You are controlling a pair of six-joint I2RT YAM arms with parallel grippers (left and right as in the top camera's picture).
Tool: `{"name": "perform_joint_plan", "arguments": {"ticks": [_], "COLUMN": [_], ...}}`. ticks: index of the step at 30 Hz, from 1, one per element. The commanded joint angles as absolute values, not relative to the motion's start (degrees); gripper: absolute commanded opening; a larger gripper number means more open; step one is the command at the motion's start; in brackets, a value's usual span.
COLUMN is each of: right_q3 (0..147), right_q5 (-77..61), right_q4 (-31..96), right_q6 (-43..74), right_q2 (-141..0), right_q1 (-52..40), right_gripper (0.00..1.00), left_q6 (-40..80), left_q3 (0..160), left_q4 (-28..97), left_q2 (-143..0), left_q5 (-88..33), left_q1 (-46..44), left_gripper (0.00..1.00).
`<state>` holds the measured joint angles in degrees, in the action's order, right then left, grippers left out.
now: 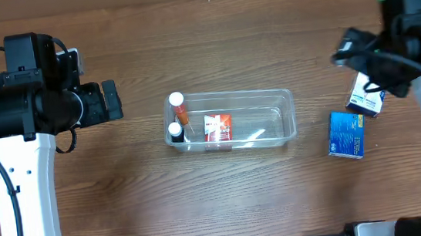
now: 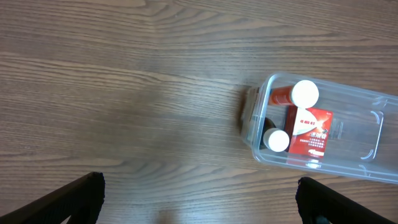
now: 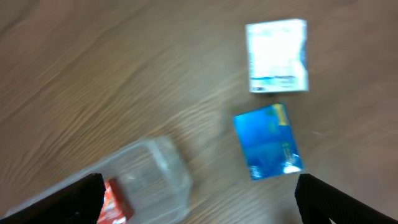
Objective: Pack container
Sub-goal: 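Move the right gripper to the white medicine box and grasp it, then lift the white box and carry it over the container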
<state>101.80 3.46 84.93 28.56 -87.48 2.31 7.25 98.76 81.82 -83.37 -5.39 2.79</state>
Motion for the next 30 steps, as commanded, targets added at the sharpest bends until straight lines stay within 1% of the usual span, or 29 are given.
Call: {"name": "perform_joint_plan", "arguments": {"ticks": [1, 4, 7, 12, 14, 19, 30], "right_q3": [97.91, 93.27, 89.01, 88.92, 88.92, 88.92, 88.86], "right_q5": [2.26, 2.28, 2.17, 2.33, 2.46, 2.50, 2.94], "right_q4": [85.12, 82.48, 76.58, 73.19, 71.88, 68.75, 63.05], "right_q6": [26.50, 24.03, 22.37, 15.42, 14.72, 10.37, 8.47], "right_q2": [-89.58, -90.89, -93.19, -101.56, -106.00, -111.92, -118.56], "right_q1": [6.70, 8.64, 12.60, 17.21, 18.46, 18.76, 18.76], "right_gripper": [1.00, 1.00, 1.00, 1.00, 1.00, 1.00, 1.00], "left_q6": [6.20, 6.20, 6.17, 6.22, 6.22, 6.22, 6.42], "left_q3": [98.61, 98.61, 98.61, 98.61, 98.61, 98.61, 98.61], "left_q4": [81.65, 81.69, 81.89, 81.80, 81.80, 81.78, 81.67], "left_q2": [-83.15, -83.15, -83.15, -83.15, -83.15, -83.15, -83.15], "left_q5": [-5.39, -5.39, -5.37, -5.39, -5.39, -5.39, -5.41], "left_q1": [3.36, 3.36, 3.36, 3.36, 3.36, 3.36, 3.36], "left_gripper": [1.00, 1.00, 1.00, 1.00, 1.00, 1.00, 1.00]}}
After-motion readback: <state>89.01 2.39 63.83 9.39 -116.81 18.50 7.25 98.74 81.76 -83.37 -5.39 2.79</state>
